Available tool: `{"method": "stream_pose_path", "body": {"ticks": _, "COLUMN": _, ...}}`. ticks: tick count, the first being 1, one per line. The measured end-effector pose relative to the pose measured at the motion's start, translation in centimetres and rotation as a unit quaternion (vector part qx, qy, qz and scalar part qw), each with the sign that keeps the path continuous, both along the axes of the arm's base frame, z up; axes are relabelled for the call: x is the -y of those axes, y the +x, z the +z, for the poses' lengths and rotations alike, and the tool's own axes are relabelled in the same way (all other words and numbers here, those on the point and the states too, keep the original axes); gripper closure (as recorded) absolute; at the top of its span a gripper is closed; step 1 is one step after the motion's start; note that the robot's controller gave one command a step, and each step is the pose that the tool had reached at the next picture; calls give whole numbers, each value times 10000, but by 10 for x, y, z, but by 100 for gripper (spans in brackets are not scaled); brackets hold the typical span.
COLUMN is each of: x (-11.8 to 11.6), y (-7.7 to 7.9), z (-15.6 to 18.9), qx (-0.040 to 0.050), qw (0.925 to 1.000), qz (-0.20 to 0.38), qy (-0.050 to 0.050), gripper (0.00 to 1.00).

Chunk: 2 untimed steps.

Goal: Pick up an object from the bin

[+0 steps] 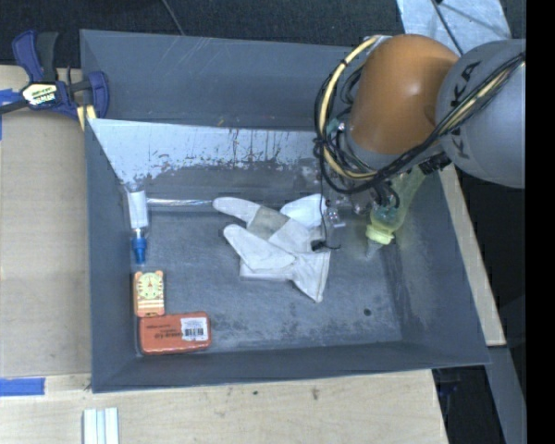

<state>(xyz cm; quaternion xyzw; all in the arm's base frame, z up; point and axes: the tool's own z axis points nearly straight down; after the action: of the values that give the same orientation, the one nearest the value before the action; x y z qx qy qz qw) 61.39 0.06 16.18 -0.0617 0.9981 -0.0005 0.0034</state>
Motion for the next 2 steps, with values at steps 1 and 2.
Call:
{"method": "stream_pose_path", "body": {"ticks": 1, "x": -7, "y": 8, "z": -60, "qx": 11, "qw": 9978, "qz": 670, "qy": -5, "gripper": 0}}
{"method": "stream_pose_path", "body": {"ticks": 2, "x": -7, "y": -4, "z": -88, "qx": -19, "qw": 9918, "qz": 1275, "qy": -4, "gripper": 100}}
